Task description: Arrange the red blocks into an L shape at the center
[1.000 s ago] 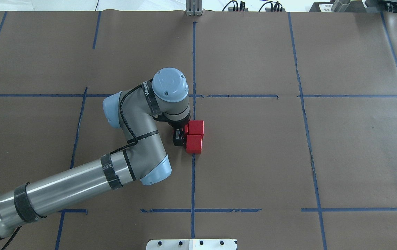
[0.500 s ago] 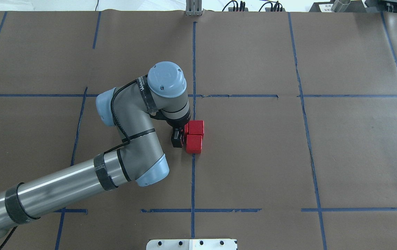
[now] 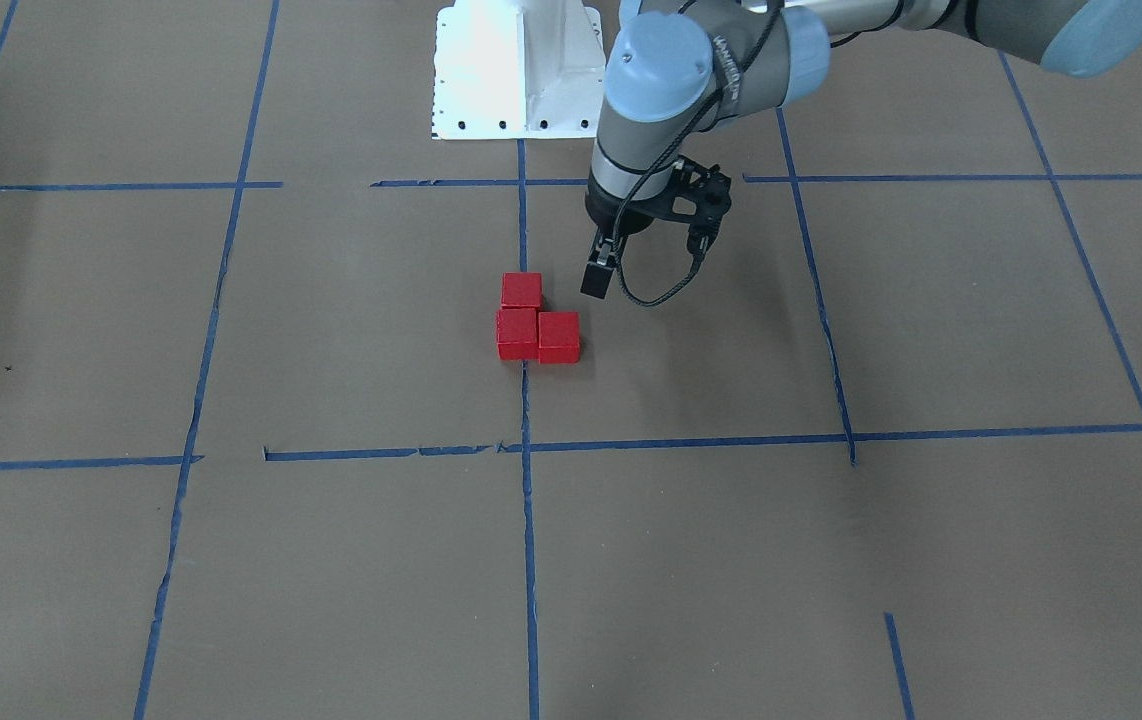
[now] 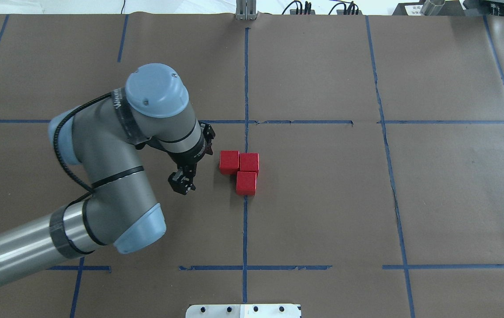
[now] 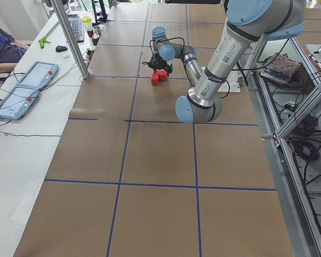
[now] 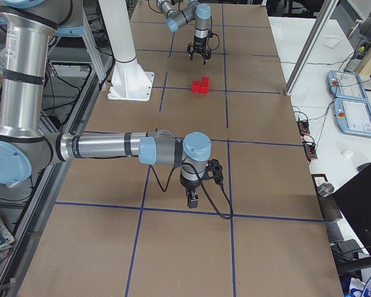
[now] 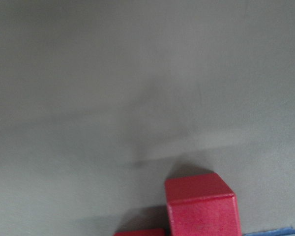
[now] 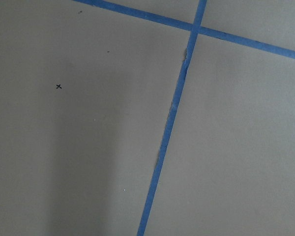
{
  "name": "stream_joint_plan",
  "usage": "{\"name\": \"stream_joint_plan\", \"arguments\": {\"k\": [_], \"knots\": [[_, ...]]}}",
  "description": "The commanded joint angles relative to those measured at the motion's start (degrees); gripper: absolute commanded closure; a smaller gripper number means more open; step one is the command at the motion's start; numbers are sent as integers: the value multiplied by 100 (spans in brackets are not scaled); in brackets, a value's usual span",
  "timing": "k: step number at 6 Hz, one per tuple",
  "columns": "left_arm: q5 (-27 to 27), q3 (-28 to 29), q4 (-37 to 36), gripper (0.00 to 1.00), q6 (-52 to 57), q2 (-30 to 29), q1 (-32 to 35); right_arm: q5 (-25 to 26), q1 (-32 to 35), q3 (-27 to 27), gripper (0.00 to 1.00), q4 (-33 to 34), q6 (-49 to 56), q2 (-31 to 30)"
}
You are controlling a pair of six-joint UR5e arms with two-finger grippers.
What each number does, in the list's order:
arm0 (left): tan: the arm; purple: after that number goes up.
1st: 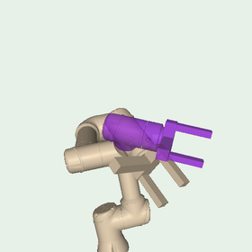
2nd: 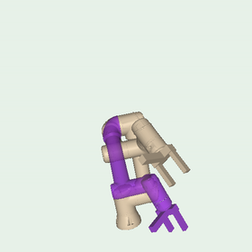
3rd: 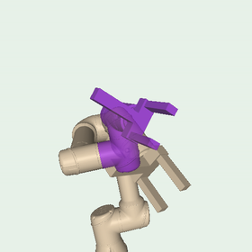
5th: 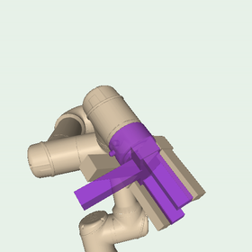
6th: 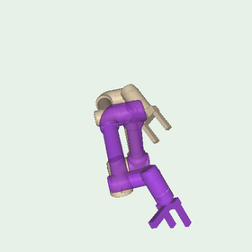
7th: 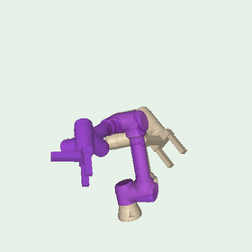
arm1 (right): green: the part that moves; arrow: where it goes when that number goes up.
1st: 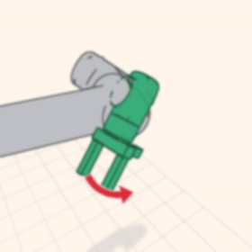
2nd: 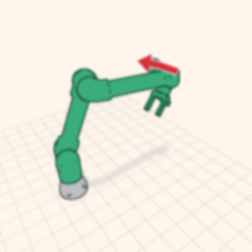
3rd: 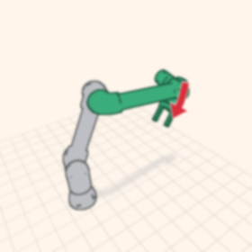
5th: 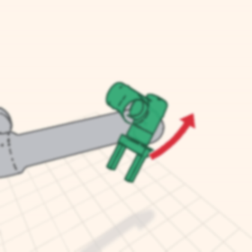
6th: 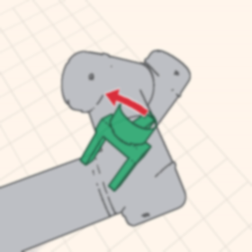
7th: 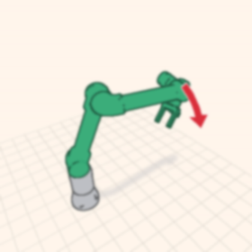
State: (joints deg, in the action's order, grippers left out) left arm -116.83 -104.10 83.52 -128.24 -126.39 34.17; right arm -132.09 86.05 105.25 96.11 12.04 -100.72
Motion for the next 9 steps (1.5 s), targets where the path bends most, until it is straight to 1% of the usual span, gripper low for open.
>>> {"name": "stream_joint_plan", "arguments": {"k": [1,2,3,4,5,6,7,8,9], "knots": [[-59,-864,-81,0,2587,936,439,8,0,-13,0,4,0,0],[-77,-1032,-81,0,3916,1367,781,8,0,-13,0,4,0,0],[-216,-1042,-73,0,5417,1806,1159,8,0,-13,0,4,0,0],[-261,-1034,-81,0,7060,2194,1632,8,0,-13,0,4,0,9],[-287,-955,-81,0,8694,2528,2272,8,0,-13,0,4,0,9],[-601,-711,-38,0,10373,2879,2966,8,0,-13,0,4,0,9],[-874,-291,-20,0,11877,3005,3739,8,0,-13,0,4,0,9],[-1181,296,-11,0,13198,3119,4538,-9,0,-13,1,4,-140,17],[-1288,589,-11,0,14211,3268,5068,-18,0,13,1,-4,-454,26]]}}
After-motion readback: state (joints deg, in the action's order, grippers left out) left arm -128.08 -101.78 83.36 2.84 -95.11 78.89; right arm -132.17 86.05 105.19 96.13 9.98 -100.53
